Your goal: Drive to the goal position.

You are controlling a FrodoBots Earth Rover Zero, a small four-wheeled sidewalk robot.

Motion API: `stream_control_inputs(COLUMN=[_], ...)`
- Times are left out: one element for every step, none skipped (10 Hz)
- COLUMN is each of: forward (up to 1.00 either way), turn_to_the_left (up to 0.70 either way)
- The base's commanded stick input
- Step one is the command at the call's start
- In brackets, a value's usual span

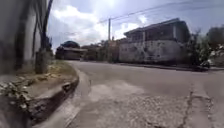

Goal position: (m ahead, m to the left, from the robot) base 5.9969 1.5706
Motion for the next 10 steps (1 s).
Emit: stream_control_inputs(forward=[0.88,0.94,1.0,1.0,1.0,1.0,1.0,1.0,1.0,1.0], turn_to_the_left=[-0.17,-0.07,0.0,0.0,0.0,0.0,0.0,0.2,0.26,0.27])
